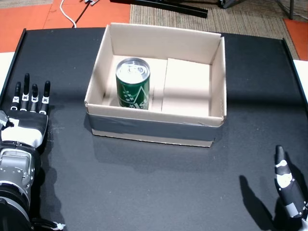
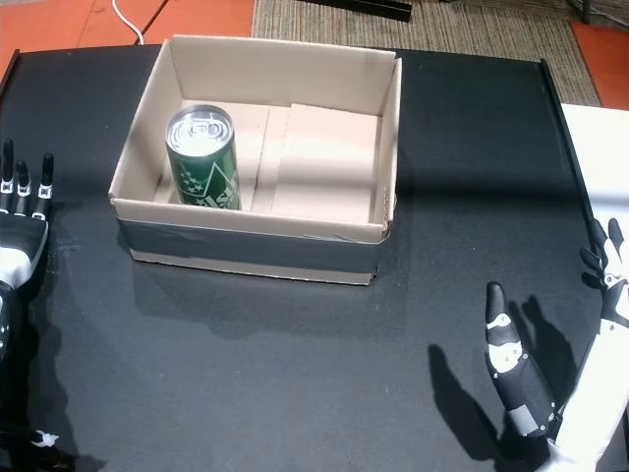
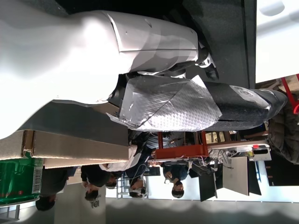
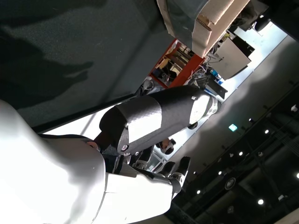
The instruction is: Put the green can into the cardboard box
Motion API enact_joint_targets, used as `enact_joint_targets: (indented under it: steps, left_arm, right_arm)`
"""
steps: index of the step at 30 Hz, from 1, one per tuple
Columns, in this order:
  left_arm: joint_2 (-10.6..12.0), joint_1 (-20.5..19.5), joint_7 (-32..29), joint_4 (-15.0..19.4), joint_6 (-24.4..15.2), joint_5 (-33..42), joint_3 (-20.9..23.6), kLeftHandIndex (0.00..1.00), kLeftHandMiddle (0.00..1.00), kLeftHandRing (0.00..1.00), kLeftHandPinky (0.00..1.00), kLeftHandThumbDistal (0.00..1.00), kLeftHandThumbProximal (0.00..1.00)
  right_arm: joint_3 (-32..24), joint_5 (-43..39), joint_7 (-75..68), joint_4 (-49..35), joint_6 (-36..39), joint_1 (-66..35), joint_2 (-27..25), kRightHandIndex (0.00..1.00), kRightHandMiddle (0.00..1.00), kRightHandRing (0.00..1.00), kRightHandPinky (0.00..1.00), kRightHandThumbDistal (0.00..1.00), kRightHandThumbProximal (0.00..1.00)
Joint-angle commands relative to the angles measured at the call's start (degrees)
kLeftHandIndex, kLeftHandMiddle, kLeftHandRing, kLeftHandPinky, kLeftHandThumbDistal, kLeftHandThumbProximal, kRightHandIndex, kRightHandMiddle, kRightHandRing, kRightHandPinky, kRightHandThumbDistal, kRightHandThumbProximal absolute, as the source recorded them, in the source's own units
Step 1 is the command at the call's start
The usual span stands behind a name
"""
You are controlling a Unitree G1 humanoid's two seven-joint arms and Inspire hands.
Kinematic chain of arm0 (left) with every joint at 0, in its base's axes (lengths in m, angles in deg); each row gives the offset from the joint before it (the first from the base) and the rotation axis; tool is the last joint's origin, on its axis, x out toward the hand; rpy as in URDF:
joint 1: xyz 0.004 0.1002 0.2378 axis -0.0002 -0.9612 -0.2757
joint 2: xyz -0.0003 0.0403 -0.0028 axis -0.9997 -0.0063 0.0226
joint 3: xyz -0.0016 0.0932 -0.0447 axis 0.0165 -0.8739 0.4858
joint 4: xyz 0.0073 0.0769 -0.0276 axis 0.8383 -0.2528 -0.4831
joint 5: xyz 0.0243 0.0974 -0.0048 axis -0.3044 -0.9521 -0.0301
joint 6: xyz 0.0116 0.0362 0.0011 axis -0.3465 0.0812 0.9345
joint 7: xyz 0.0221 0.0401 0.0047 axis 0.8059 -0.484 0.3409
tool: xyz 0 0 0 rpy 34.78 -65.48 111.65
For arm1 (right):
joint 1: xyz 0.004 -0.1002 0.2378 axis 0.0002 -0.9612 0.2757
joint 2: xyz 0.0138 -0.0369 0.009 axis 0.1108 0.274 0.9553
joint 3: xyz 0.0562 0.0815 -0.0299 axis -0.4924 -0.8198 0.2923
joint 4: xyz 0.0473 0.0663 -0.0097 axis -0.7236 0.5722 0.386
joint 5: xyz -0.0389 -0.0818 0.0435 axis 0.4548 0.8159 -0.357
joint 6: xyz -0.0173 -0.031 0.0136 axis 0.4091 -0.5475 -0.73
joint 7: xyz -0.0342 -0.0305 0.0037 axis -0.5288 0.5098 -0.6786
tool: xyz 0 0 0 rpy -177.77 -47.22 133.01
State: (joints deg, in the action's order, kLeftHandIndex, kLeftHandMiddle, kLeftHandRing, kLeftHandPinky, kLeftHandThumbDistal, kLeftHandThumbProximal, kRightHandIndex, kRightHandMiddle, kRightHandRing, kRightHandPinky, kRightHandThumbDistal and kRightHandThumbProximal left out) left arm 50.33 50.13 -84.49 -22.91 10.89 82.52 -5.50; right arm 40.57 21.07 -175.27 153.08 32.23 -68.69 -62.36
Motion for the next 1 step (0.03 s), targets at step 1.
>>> enact_joint_targets:
  steps: [1]
  left_arm:
    - [-0.27,-0.95,-0.8,-0.2,0.39,-0.03,0.31,0.54,0.26,0.46,0.88,0.79,0.94]
  right_arm:
    - [0.26,-0.8,-2.97,0.65,0.66,0.24,-0.53,0.59,0.71,0.82,0.86,0.91,0.67]
